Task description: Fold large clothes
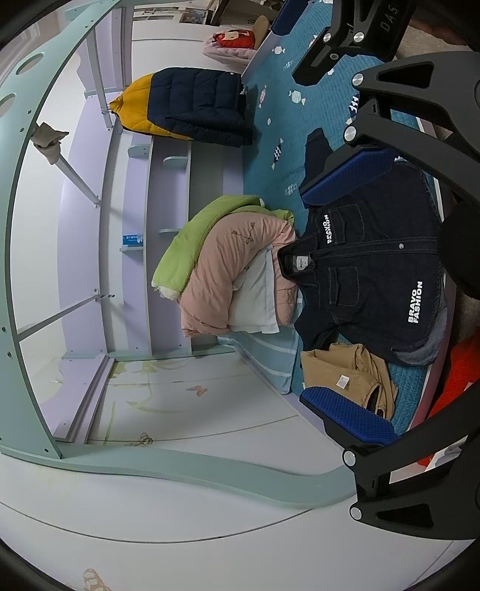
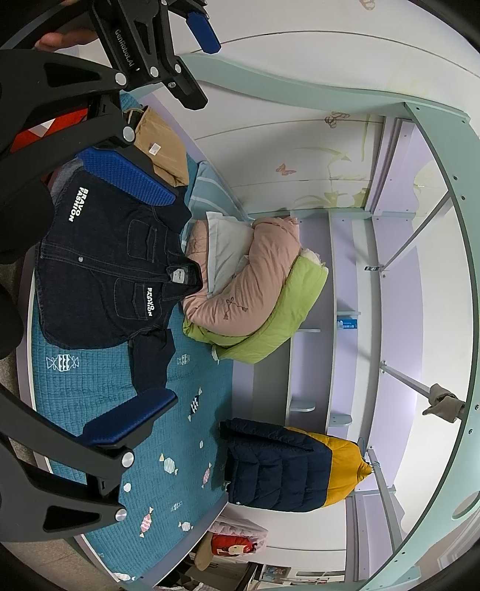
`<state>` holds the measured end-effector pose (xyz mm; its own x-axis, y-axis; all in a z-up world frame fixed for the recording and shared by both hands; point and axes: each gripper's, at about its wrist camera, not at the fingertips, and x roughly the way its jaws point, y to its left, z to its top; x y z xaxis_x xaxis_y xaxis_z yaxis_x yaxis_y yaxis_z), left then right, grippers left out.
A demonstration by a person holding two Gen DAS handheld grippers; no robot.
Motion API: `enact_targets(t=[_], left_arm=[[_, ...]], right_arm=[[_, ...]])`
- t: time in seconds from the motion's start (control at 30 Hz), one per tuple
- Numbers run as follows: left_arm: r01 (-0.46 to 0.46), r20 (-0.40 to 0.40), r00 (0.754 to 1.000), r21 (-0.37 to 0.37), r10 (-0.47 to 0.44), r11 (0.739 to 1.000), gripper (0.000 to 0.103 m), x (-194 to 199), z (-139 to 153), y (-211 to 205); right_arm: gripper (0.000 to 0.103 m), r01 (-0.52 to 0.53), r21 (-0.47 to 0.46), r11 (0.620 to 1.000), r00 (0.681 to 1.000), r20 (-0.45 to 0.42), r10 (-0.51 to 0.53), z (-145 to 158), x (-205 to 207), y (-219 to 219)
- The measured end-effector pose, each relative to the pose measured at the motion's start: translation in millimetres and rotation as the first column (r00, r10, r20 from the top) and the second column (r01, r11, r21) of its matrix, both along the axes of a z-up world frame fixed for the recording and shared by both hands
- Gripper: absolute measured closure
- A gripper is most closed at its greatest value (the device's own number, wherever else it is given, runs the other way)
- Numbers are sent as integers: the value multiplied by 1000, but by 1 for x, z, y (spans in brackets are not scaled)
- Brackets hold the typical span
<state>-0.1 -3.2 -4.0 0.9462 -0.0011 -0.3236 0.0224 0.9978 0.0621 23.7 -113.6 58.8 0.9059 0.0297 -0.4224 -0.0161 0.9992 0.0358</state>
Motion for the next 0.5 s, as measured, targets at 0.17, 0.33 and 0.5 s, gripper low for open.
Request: enact_targets(t=[0.17, 0.33, 0.5], left_arm=[[2, -1, 1000, 1, -2, 1000, 5, 0, 0, 0], [4, -3, 1000, 5, -4, 1000, 5, -1, 0, -3], [3, -2, 1000, 4, -3, 1000, 5, -1, 0, -3]], right_arm=[[7, 4, 1, 1000, 1000, -2, -4, 0, 0, -2], [7, 4, 1, 1000, 1000, -1, -4, 0, 0, -1], [7, 5, 1, 1000, 1000, -1, -5, 0, 0, -1]])
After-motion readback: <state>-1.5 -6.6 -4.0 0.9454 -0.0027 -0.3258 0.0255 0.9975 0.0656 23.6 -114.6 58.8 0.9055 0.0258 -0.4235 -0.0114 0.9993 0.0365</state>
